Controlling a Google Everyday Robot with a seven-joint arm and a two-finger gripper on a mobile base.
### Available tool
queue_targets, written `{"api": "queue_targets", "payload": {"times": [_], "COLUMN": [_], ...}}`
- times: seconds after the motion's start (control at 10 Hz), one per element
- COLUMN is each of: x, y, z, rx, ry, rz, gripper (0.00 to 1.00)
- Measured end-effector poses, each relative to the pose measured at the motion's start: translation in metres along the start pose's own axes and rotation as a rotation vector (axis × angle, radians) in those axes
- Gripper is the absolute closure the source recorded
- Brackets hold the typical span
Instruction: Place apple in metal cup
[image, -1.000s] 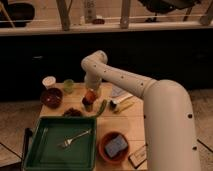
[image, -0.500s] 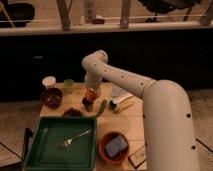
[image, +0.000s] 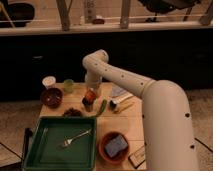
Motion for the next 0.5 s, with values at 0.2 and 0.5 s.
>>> {"api": "queue_targets", "payload": {"times": [0.2, 0.5], "x": [0.0005, -0.0002], "y": [-0.0011, -0.0030], "z": [0.0005, 0.0011], "rx": [0.002, 0.003], "ry": [-0.004, -0.013], "rz": [-0.001, -0.005], "gripper": [1.00, 1.00]}}
